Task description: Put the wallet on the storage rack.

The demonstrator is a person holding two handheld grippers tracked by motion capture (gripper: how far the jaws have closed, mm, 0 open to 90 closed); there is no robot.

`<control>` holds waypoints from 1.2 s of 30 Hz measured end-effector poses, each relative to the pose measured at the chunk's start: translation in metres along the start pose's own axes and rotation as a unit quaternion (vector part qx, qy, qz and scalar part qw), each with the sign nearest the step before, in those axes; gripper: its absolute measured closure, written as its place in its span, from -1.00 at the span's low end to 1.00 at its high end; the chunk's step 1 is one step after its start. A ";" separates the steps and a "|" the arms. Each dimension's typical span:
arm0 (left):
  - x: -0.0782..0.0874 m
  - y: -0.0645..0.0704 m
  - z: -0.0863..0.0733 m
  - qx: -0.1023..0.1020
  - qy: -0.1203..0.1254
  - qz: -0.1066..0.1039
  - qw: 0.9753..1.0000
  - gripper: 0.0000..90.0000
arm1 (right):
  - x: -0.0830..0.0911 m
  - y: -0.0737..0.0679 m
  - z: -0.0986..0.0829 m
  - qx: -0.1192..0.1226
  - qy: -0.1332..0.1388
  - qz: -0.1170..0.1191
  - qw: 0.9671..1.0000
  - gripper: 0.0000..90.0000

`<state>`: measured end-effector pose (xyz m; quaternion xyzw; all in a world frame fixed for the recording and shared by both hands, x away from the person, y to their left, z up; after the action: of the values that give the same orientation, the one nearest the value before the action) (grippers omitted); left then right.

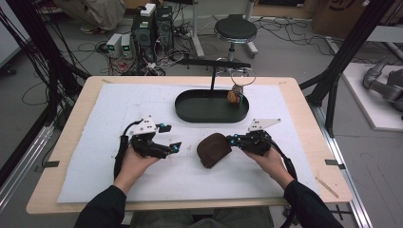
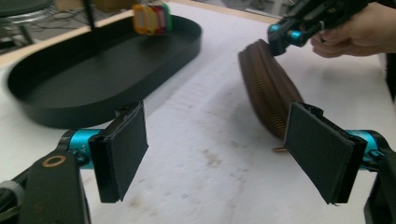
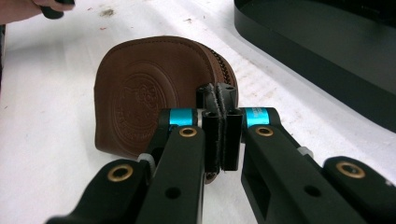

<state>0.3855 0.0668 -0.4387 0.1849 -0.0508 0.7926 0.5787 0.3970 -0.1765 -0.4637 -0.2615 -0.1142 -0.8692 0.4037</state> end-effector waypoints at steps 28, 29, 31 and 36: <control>-0.086 0.033 -0.018 0.065 -0.054 -0.123 0.989 -0.20 | 0.017 -0.007 -0.004 0.055 0.024 -0.003 0.998 1.00; -0.087 0.035 -0.018 0.064 -0.056 -0.129 0.988 -0.14 | 0.017 -0.007 -0.004 0.055 0.024 -0.003 0.998 1.00; -0.088 0.037 -0.018 0.065 -0.057 -0.137 0.987 0.09 | 0.017 -0.007 -0.004 0.055 0.025 -0.003 0.998 1.00; -0.088 0.040 -0.017 0.068 -0.055 -0.147 0.985 0.25 | 0.017 -0.006 -0.005 0.056 0.022 -0.004 0.998 1.00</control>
<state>0.3675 -0.0201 -0.4805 0.2725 -0.0014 0.6892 0.6713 0.3810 -0.1857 -0.4584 -0.2184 -0.1550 -0.8686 0.4169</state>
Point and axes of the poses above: each handheld gripper's, and its own axes: x roughly backward along the jaws, z roughly out of its top, y roughly to its right, the point moved 9 cm from there along -x, roughly forward along the jaws, and after that the axes turned 12 degrees about -z, right-handed, at the moved point
